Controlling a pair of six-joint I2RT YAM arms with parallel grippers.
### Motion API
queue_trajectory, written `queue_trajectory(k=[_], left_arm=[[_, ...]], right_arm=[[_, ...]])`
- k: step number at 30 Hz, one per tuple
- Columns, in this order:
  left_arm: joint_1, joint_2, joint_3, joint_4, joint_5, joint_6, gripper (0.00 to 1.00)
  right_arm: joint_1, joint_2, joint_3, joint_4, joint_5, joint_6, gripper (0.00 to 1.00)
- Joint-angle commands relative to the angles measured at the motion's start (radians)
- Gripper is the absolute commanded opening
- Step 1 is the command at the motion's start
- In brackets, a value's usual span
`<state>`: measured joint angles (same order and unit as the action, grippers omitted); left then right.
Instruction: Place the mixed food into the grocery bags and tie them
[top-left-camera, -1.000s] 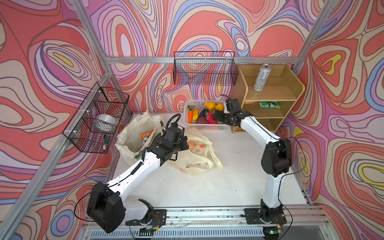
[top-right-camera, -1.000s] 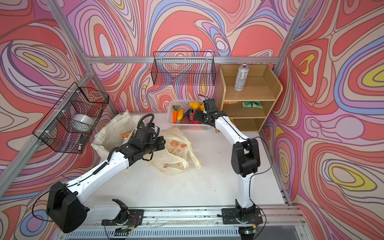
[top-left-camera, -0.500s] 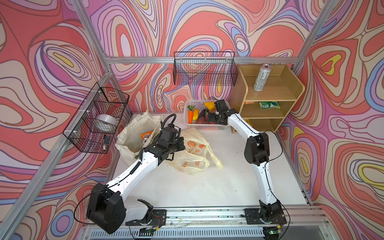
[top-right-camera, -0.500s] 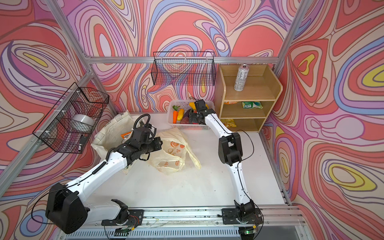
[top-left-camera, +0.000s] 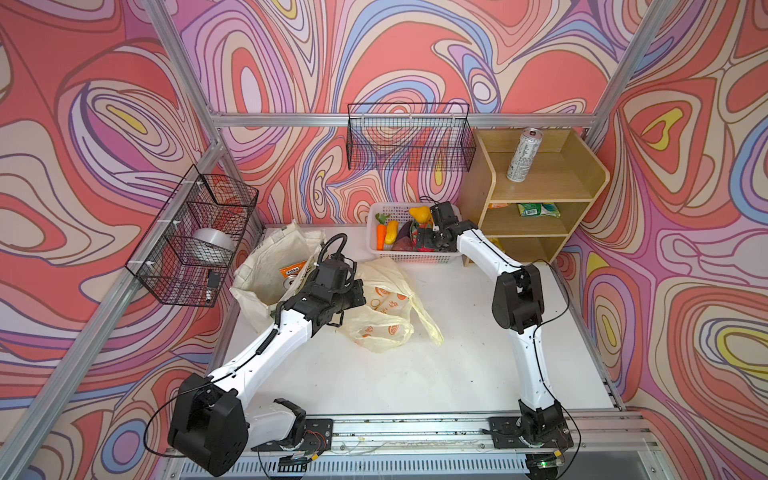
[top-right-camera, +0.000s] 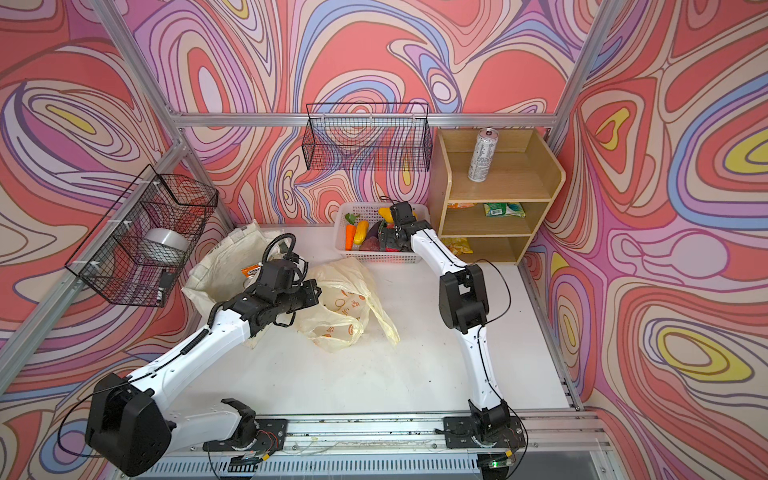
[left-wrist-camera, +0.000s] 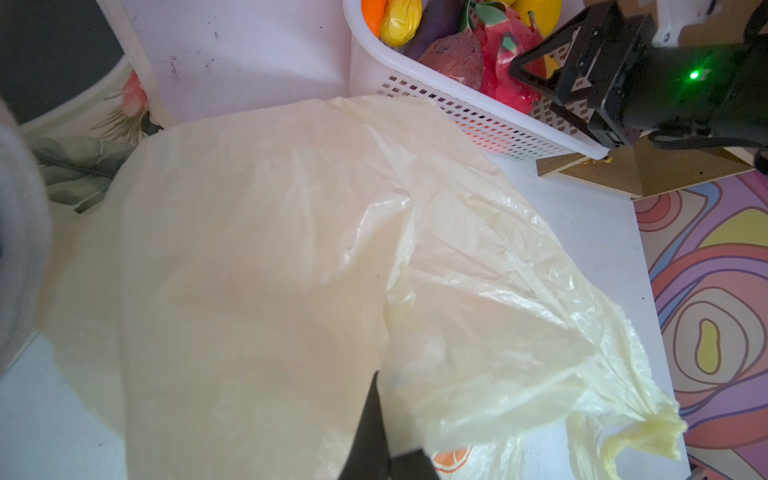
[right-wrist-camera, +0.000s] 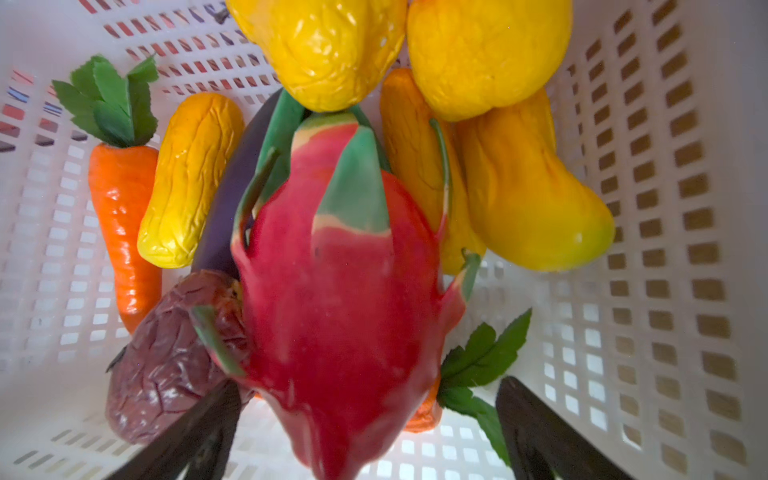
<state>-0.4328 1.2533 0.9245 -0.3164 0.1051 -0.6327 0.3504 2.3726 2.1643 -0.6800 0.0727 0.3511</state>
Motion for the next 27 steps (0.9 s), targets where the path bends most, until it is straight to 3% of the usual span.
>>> queue_trajectory(k=[1, 11, 18, 22, 27], left_arm=[[0.005, -0.015, -0.009, 0.016, 0.004, -0.009, 0.0], [0.007, 0.021, -0.001, 0.033, 0.025, -0.015, 0.0], [0.007, 0.023, 0.002, 0.037, 0.029, -0.022, 0.0], [0.008, 0.023, 0.005, 0.033, 0.032, -0.028, 0.0], [0.007, 0.02, 0.005, 0.028, 0.033, -0.028, 0.0]], right_arm=[[0.008, 0.05, 0.031, 0.039, 0.031, -0.07, 0.98], [0.01, 0.088, 0.003, 0.16, -0.04, -0.103, 0.98], [0.009, 0.144, 0.043, 0.146, -0.042, -0.103, 0.98], [0.008, 0.122, 0.005, 0.174, -0.065, -0.097, 0.91], [0.003, 0.052, -0.054, 0.223, -0.102, -0.088, 0.75]])
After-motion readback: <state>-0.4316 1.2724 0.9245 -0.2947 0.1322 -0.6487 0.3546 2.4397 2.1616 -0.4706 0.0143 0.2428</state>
